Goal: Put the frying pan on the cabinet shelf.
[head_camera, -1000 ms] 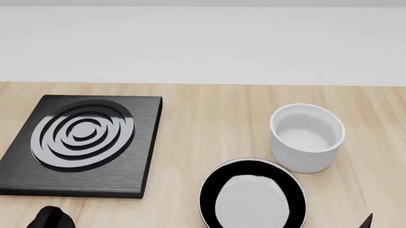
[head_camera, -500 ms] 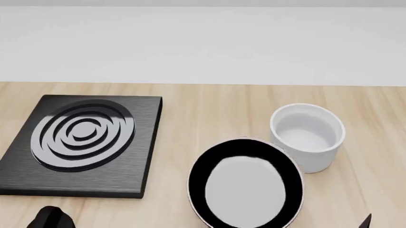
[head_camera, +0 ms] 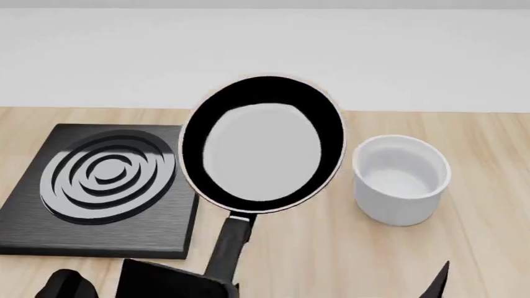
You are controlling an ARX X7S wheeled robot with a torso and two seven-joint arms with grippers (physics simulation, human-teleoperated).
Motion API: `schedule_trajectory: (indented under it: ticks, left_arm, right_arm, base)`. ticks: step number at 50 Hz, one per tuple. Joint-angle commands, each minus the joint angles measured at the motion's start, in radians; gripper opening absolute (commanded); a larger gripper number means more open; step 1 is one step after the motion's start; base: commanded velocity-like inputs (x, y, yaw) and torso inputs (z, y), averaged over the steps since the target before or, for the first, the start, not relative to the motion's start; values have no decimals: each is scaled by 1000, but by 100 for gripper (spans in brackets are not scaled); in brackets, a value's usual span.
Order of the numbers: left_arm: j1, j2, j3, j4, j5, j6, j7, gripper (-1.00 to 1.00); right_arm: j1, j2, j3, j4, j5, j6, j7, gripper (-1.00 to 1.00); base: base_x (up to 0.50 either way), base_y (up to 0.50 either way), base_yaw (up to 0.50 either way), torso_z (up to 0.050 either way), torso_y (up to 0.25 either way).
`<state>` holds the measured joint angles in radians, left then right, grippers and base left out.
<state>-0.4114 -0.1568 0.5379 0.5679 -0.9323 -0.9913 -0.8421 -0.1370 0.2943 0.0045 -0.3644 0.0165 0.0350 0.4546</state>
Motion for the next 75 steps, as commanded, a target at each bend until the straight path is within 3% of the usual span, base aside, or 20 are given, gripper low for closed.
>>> schedule_trajectory:
  ticks: [1, 6, 9, 10, 12, 16, 21, 27, 37, 52, 55, 58, 67, 75]
  left_arm:
    - [-173, 6, -201, 49, -189, -111, -119, -100]
    - [-242, -28, -281, 28, -323, -167, -166, -100]
    - [-262, -61, -323, 24, -400, -195, -205, -100]
    - [-265, -66, -332, 23, -419, -200, -220, -100]
    - [-285, -96, -361, 20, -494, -224, -257, -100]
    - [-320, -159, -420, 1, -666, -238, -358, -100]
    - [-383, -292, -449, -32, -877, -248, -484, -100]
    - [-443, -455, -489, -98, -1039, -230, -556, -100]
    - [-452, -658, -602, -141, -1173, -177, -600, -100]
    - [-400, -822, -730, -326, -1067, -229, -472, -100]
    - [-507, -895, -661, -429, -1042, -289, -443, -100]
    - [-569, -913, -634, -492, -1029, -302, -419, -100]
    - [-651, -905, -607, -658, -859, -276, -287, -100]
    - [-753, -869, -505, -812, -660, -248, -103, -100]
  right_arm:
    - [223, -21, -55, 255, 37, -75, -90, 100]
    - [252, -10, -98, 362, 40, -184, -152, 100]
    - [225, -7, -98, 140, 39, 33, -122, 100]
    - [225, -7, -100, 135, 40, 36, -123, 100]
    - [234, -11, -101, 251, 68, -102, -160, 100]
    - [273, -7, -116, 298, 86, -122, -195, 100]
    - [298, -11, -146, 315, 100, -130, -231, 100]
    - [316, -19, -170, 349, 96, -141, -246, 100]
    - [343, -23, -225, 416, 74, -153, -281, 100]
    - [368, -38, -279, 431, 107, -159, -345, 100]
    - [370, -43, -310, 431, 87, -154, -356, 100]
    - [374, -49, -319, 444, 89, -160, -361, 100]
    - [398, -59, -331, 457, 105, -151, -376, 100]
    - [423, -71, -341, 477, 132, -142, -397, 100]
  base:
    - [0, 0, 0, 0, 0]
    - [0, 0, 0, 0, 2]
    - [0, 0, 0, 0, 3]
    - [0, 0, 0, 0, 0]
    - [0, 0, 0, 8, 0]
    - [0, 0, 0, 0, 3]
    - [0, 0, 1, 0, 2]
    - [0, 0, 0, 0, 2]
    - [0, 0, 0, 0, 2]
    - [0, 0, 0, 1, 2]
    - [0, 0, 0, 0, 4]
    - [0, 0, 0, 3, 0]
    - [0, 0, 0, 0, 2]
    - [0, 0, 0, 0, 1]
